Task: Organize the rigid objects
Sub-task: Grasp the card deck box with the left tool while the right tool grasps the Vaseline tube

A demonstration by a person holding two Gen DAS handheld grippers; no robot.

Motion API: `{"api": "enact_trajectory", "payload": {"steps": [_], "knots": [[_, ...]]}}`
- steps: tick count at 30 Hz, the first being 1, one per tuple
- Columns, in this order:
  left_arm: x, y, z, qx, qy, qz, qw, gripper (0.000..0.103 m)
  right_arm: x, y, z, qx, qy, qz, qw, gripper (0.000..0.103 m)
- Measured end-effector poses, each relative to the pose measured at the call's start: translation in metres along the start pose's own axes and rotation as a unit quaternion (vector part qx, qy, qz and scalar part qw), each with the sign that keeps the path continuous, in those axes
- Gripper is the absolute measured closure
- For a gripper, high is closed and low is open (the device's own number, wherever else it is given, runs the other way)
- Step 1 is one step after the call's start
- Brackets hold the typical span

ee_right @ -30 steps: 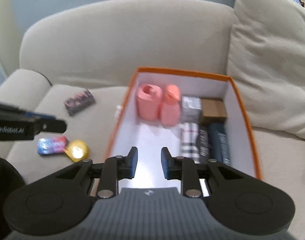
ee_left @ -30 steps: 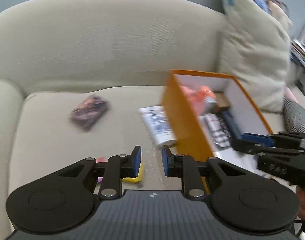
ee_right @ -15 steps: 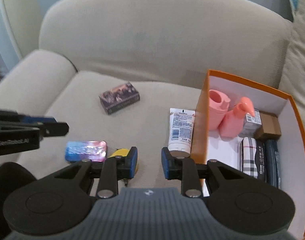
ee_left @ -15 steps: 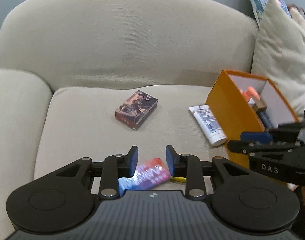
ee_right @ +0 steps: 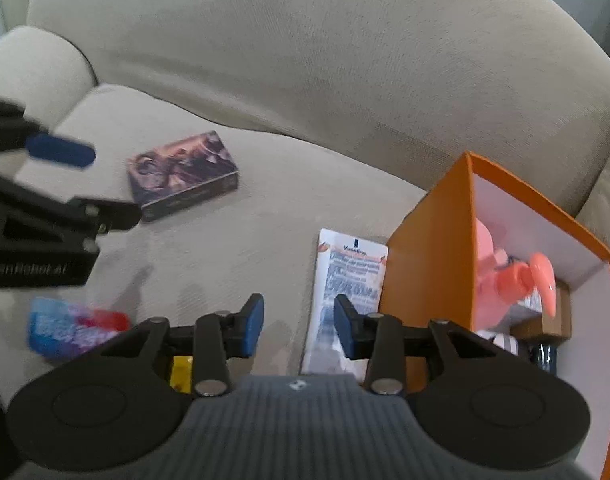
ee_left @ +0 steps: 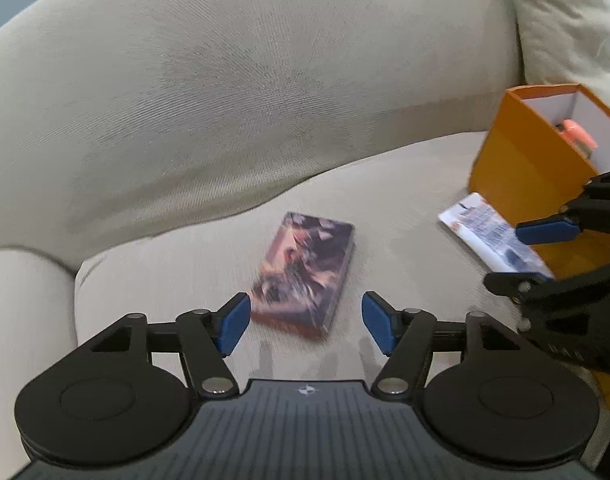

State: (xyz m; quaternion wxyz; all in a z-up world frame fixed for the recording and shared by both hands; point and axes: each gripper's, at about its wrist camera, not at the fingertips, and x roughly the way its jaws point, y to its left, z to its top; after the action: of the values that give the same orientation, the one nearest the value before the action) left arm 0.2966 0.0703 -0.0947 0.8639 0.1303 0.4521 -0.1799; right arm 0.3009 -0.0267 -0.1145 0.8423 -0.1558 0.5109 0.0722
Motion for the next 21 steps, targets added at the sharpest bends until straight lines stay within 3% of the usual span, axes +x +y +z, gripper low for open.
{"api": "enact_trajectory", "payload": {"steps": [11,21], "knots": [[0.052,0.008,0.015,0.043,0.035,-0.029,0.9980,0.026,0.038,0.024,0.010,-0.081,0.032,-0.091,0.992,0.054],[0.064,0.011,0.015,0.027,0.041,-0.044,0.9979,0.031,0.058,0.025,0.018,-0.080,0.044,-0.119,0.989,0.056]]}}
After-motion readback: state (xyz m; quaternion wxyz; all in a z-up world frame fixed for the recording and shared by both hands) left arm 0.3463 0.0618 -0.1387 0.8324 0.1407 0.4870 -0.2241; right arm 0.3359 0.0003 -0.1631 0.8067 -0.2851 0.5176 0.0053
